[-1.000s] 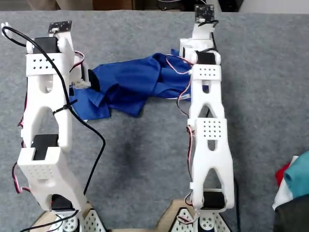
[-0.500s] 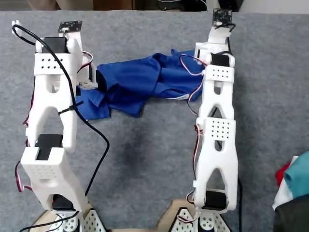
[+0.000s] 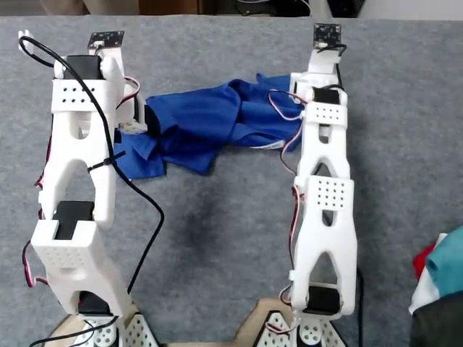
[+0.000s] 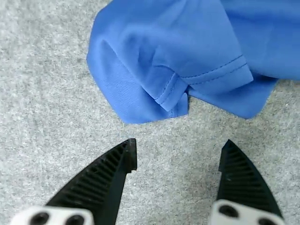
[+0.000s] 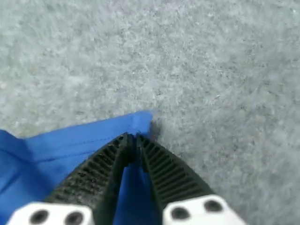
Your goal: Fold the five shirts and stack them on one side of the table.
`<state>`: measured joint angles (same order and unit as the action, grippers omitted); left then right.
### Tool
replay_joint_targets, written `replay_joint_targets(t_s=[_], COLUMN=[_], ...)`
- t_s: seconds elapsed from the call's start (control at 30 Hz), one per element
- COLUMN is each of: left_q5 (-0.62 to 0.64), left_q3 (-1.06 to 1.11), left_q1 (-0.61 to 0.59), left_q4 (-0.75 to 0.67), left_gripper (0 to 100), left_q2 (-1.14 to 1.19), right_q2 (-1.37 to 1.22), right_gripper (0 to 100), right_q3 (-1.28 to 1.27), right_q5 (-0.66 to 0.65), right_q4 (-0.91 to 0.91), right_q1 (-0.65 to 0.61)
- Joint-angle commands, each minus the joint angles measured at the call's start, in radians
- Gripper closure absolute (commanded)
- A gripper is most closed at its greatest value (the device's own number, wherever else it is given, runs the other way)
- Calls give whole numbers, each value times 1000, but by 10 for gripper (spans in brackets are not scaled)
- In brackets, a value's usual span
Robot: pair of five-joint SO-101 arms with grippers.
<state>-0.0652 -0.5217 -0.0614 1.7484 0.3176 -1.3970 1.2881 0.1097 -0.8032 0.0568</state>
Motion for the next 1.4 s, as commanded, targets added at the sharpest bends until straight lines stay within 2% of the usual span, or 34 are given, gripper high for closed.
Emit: replay_joint_targets(t_s=[0.0,0.23,0.5,0.63,0.8,0.97,1.27,1.37], left_q5=[-2,3,-5,-37,-55,-55,-57,-104], left_q3=[0,-9,-5,29,123,129,129,132], left_q1=[3,57,365,445,436,402,368,351], left_q4=[9,9,9,-40,-190,-290,-350,-353], left_gripper=[714,714,714,714,714,714,715,716], left_q2=[-54,-56,-48,-25,74,165,257,266], right_q2=[2,-5,-45,-51,-56,-56,-56,-56], right_gripper=[991,993,993,993,993,993,993,993], right_q3=[16,208,255,255,255,255,255,255], right_q5=[-26,91,94,92,92,92,92,92], right_q4=[21,-91,-110,-109,-91,-91,-91,-91], right_q1=[-16,8,18,18,18,18,18,18])
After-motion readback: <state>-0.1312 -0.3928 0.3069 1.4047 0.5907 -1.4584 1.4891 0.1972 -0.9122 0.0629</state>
